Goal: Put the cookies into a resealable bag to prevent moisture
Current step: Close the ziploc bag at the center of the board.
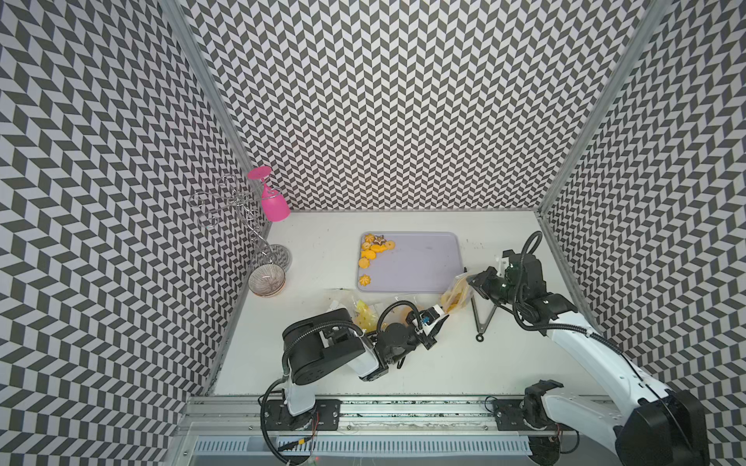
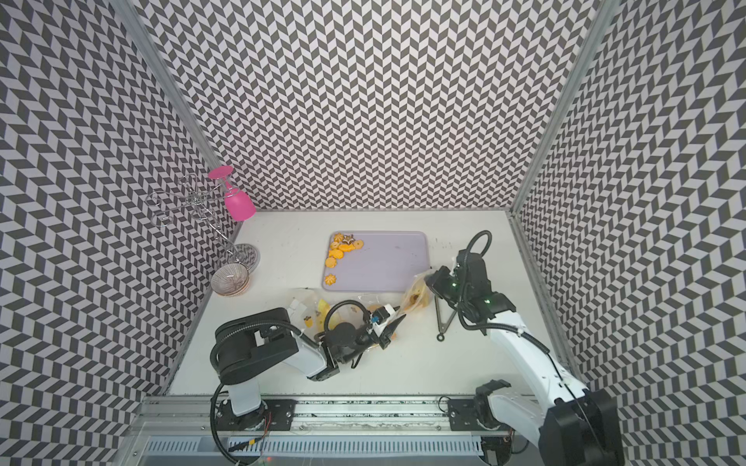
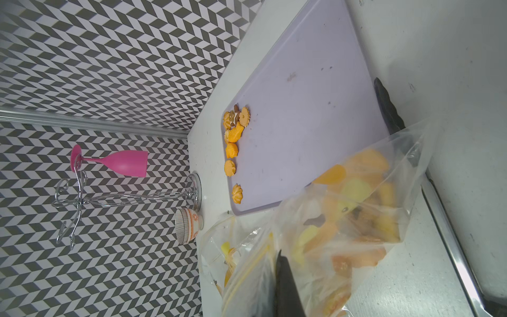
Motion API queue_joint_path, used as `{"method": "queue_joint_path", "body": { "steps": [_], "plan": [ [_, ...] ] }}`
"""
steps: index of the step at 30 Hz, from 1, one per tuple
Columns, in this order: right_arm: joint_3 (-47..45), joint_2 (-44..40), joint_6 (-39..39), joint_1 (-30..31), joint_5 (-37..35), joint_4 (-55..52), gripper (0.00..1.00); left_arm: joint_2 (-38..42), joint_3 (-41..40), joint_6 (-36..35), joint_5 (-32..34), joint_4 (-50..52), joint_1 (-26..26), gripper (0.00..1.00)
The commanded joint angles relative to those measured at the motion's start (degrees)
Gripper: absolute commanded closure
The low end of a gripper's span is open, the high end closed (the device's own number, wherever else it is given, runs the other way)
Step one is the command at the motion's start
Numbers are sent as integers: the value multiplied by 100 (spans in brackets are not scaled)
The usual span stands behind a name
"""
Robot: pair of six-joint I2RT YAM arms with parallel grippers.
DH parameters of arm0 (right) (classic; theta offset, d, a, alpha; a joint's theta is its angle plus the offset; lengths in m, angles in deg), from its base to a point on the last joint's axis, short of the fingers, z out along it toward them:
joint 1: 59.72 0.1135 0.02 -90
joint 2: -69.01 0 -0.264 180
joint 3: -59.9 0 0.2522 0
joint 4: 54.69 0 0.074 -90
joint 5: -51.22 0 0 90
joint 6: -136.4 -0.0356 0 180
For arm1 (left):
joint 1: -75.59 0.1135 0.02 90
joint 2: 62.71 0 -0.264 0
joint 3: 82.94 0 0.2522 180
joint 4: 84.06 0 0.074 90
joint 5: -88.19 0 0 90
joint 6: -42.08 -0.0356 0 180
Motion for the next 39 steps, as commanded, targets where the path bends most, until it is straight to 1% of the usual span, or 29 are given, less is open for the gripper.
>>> {"method": "queue_joint_path", "body": {
  "steps": [1, 3, 6, 7, 9, 11, 13, 14, 15, 17, 18, 19, 20, 22, 24, 26, 28, 31, 33, 34, 35, 36, 37, 39],
  "plan": [
    [30, -38, 59, -41, 34, 151, 100, 16, 86, 50, 43, -119, 46, 78],
    [74, -51, 110, -53, 13, 97, 100, 117, 61, 73, 119, -76, 57, 86],
    [232, -133, 306, -78, -121, -56, 100, 401, -153, 250, -124, -126, 239, 100],
    [274, -188, 474, -88, -91, -7, 100, 543, -210, 364, -178, -41, 337, 100],
    [316, -322, 996, -89, 65, 178, 100, 869, -129, 488, -467, 658, 564, 100],
    [333, -513, 1561, -90, -6, 260, 98, 1219, -58, 341, -937, 1383, 761, 100],
    [294, -747, 2083, -96, -216, 265, 92, 1531, -5, 209, -1608, 1960, 1029, 100],
    [230, -897, 2316, -91, -377, 290, 86, 1657, 20, 171, -2005, 2194, 1201, 100],
    [173, -1025, 2450, -96, -591, 304, 83, 1743, 63, 149, -2371, 2402, 1389, 100],
    [99, -1319, 2859, -97, -923, 295, 66, 1824, 240, 54, -3166, 2946, 1829, 100],
    [81, -1418, 3037, -97, -1041, 289, 54, 1816, 335, -25, -3497, 3170, 2013, 100],
    [63, -1551, 3199, -97, -1161, 287, 47, 1791, 447, -123, -3823, 3384, 2194, 100],
    [57, -1676, 3379, -94, -1238, 287, 42, 1767, 568, -218, -4110, 3608, 2363, 100],
    [24, -1874, 3774, -97, -1344, 313, 40, 1729, 832, -470, -4551, 4044, 2613, 100],
    [-81, -2077, 4180, -94, -1483, 355, 38, 1697, 1107, -718, -4814, 4511, 2812, 100],
    [-354, -2239, 4531, -98, -1486, 503, 40, 1662, 1373, -1039, -5063, 4956, 2988, 100],
    [-575, -2386, 4464, -91, -1536, 651, 41, 1596, 1600, -1154, -5289, 5152, 3212, 100],
    [-474, -2370, 4497, -96, -1189, 343, 39, 1383, 1951, -1145, -6020, 5302, 3557, 100],
    [-386, -2337, 4637, -94, -817, 51, 39, 1238, 2128, -1206, -6250, 5432, 3637, 100],
    [-400, -2314, 4853, -91, -415, -70, 34, 1190, 2203, -1289, -6256, 5560, 3639, 100],
    [-423, -2290, 5011, -92, -69, -161, 26, 1146, 2241, -1324, -6264, 5610, 3648, 100],
    [-481, -2272, 5053, -83, 213, -99, 14, 1103, 2263, -1339, -6316, 5622, 3654, 100],
    [-512, -2267, 5008, -73, 349, -38, 14, 1070, 2282, -1339, -6385, 5622, 3673, 100],
    [-509, -2196, 5053, -77, 837, 71, 14, 1015, 2306, -1289, -6463, 5608, 3689, 100]
  ]
}}
